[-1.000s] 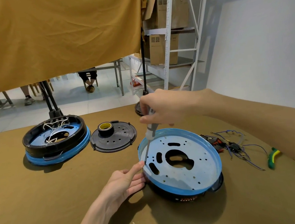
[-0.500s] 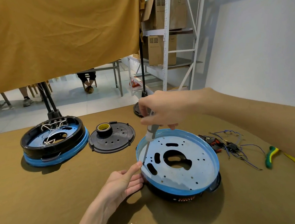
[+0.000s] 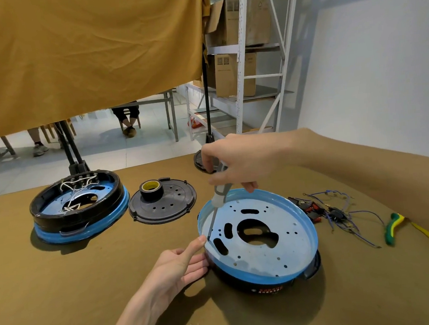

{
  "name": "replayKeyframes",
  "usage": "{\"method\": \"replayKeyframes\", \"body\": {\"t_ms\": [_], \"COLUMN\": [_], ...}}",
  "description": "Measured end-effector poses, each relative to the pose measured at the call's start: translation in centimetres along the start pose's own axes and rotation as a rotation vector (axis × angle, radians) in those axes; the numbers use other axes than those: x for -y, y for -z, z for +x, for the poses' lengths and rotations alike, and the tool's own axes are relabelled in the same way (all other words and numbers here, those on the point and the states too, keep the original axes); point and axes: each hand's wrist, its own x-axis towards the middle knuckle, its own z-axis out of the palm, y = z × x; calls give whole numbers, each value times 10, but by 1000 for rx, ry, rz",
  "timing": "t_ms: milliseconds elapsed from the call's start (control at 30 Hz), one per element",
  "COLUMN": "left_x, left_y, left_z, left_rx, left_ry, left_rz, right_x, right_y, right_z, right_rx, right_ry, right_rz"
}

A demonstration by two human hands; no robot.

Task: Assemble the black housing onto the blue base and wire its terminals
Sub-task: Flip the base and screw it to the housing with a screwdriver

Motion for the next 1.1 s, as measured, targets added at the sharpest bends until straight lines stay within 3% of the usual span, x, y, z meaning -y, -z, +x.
{"method": "replayKeyframes", "body": {"t_ms": [200,333,500,633,1100], "left_x": [-2,-2,-2,-3,-3], "left_y": [-2,-2,-1,-3,-3], "left_z": [-3,-2,-2,-4,-7], "left_rx": [0,-4,-6,-6,-4], "left_ry": [-7,-4,8,2,-4], "left_rz": [1,-10,-12,-18,-6], "right_x": [-2,0,-4,-3,-2], "right_y": [5,-2,3,-2,4], "right_z": [-5,1,0,2,1], "right_rx": [75,-21,46,-11,45], "right_ry": [31,4,13,-2,-10], "right_rz": [95,-21,75,17,11]}}
